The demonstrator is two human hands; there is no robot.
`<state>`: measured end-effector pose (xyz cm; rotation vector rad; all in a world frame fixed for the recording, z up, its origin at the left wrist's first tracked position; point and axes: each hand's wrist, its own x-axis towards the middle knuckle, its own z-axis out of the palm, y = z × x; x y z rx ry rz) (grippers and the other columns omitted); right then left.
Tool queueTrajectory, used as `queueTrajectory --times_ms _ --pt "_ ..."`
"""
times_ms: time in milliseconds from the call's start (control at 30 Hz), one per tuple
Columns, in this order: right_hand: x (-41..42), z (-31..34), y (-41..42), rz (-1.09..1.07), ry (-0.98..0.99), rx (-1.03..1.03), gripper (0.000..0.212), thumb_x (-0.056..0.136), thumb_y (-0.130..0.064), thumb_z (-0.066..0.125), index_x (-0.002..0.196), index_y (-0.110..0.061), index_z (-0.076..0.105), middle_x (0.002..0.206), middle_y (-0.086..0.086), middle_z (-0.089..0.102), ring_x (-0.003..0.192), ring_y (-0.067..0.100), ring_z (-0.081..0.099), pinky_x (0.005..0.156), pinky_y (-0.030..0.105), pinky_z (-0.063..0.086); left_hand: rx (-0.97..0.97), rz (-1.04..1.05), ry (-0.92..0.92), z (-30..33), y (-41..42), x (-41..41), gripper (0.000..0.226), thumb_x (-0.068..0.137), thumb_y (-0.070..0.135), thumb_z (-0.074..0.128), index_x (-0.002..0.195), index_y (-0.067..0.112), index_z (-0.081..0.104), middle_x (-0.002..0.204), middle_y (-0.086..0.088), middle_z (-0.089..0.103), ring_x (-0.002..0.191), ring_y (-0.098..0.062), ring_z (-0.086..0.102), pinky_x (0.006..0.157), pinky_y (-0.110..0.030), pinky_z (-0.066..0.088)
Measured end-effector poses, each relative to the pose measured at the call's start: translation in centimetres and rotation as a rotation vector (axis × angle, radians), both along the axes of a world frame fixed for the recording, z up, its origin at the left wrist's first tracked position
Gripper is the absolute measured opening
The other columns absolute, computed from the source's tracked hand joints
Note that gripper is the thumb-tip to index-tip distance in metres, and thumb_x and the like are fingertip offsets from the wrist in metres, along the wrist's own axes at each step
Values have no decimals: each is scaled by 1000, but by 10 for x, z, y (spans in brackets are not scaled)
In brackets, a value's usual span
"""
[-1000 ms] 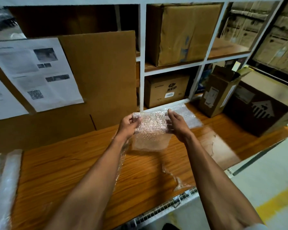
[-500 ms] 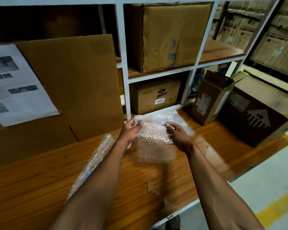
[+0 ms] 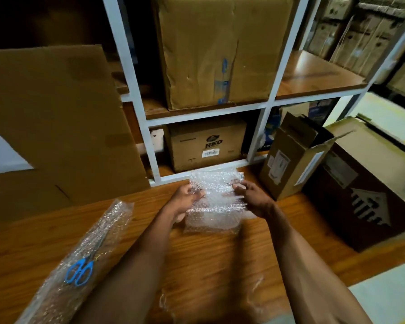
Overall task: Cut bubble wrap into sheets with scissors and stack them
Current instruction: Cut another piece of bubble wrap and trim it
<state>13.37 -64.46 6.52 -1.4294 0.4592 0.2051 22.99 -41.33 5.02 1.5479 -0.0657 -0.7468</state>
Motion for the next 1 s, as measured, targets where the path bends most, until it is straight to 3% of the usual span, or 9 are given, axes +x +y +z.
queueTrajectory --times_ms 133,200,300,367,533,600,733,800,1000 --pt "33 -23 -24 -5 43 -180 24 108 -38 56 121 -19 63 104 14 72 71 21 62 51 26 44 96 64 -26 -17 -22 8 78 96 26 73 158 10 29 157 -10 42 116 -15 58 106 -34 40" --pt "47 -37 -34 -9 51 -208 26 106 -42 59 115 -18 62 104 15 72 75 25 61 53 24 40 200 102 -42 -29 -32 12 71 96 30 72 154 11 37 155 -11 46 121 -19 57 108 -37 44" --pt "62 -44 -45 2 65 -211 13 105 -27 64 110 -17 58 83 3 69 59 14 58 44 22 36 332 167 -62 -39 -50 19 67 97 32 71 153 12 39 152 -10 51 130 -28 56 109 -45 48" --pt "70 -50 -51 -8 68 -252 10 103 -15 66 110 -15 59 80 4 66 56 13 56 41 21 38 399 203 -76 -45 -61 25 65 98 33 70 153 14 41 150 -8 54 128 -27 57 107 -46 50" --pt "96 -67 -70 -44 69 -592 10 105 -20 62 96 -23 67 88 7 71 69 22 68 55 34 59 586 167 -157 -65 -81 45 63 97 42 66 153 28 39 146 0 58 113 -22 67 91 -44 60" --pt "104 -75 -75 -9 61 -724 7 104 -23 62 100 -23 67 94 6 73 77 25 71 68 43 64 657 160 -212 -68 -88 51 50 100 38 63 145 23 47 127 -1 67 94 -19 73 82 -42 63" --pt "110 -81 -74 35 -25 -939 21 104 -31 61 112 -12 67 102 18 75 92 39 72 79 43 59 868 128 -385 -74 -94 60 18 97 48 62 106 33 61 92 8 68 76 -18 69 74 -40 63" --pt "111 -81 -70 52 21 -1072 30 105 -36 58 123 -12 62 108 21 72 100 42 69 78 41 53 949 125 -412 -82 -94 64 26 93 54 63 89 29 56 83 6 68 74 -18 66 72 -38 61" --pt "108 -92 -61 20 41 -1233 38 105 -37 55 135 -16 46 122 14 60 108 38 62 78 43 50 907 207 -472 -95 -91 70 29 90 56 67 86 28 58 79 11 68 75 -17 66 64 -28 51"
